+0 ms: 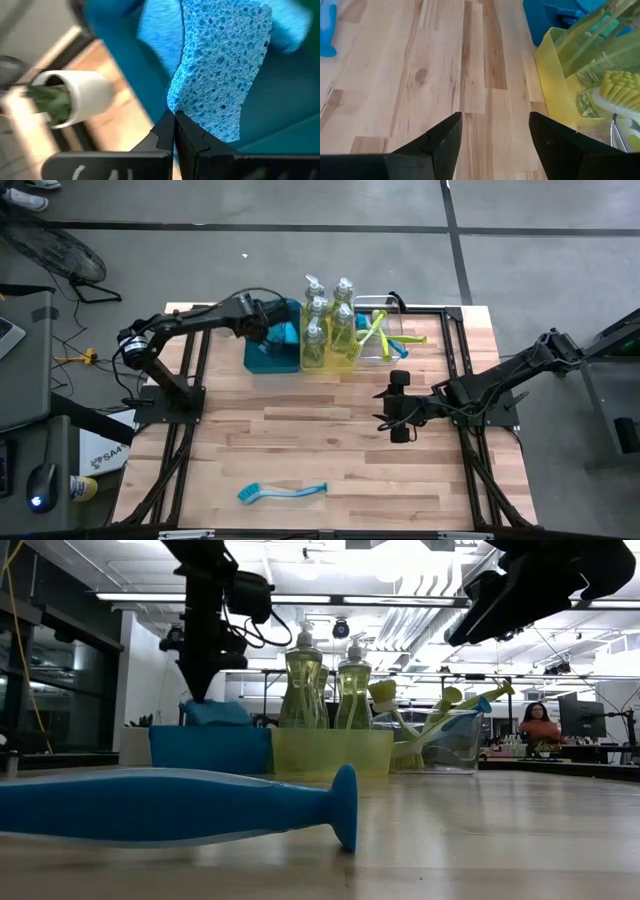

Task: Pick & Place Kitchen Sink Supplies
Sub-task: Put the blue sponge into the blue bin

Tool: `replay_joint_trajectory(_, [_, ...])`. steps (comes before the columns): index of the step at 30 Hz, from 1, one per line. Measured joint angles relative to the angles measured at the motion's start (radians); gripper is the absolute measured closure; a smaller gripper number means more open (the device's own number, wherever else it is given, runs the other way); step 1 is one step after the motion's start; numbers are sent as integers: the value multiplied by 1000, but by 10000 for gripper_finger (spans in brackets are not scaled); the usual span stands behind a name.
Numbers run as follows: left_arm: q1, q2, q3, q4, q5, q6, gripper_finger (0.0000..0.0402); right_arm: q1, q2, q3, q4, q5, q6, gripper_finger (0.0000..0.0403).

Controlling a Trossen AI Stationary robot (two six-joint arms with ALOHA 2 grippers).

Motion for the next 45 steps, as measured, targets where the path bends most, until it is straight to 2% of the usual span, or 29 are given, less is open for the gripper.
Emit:
replay_joint_trajectory(4, [86, 0, 0, 93, 153, 22, 401, 0, 0, 0, 0, 17, 27, 179])
replay_joint_trajectory(6, [123, 0, 0, 126, 189, 18, 401, 0, 0, 0, 0, 18, 31, 179])
replay_joint_trajectory(17, [212, 0, -4, 151, 267, -5, 401, 0, 0, 0, 0, 30, 30, 179])
replay_joint_trajectory(27, [294, 0, -145, 349, 455, -5, 401, 0, 0, 0, 23, 26, 80, 179])
replay_joint_trajectory(33, [311, 0, -172, 368, 471, -1, 395, 0, 0, 0, 22, 26, 75, 179])
replay_joint_trajectory(38, [307, 0, -168, 369, 499, 42, 357, 0, 0, 0, 22, 22, 83, 179])
replay_joint_trajectory(45, [308, -19, -168, 347, 518, 84, 258, 0, 0, 0, 22, -27, 122, 179])
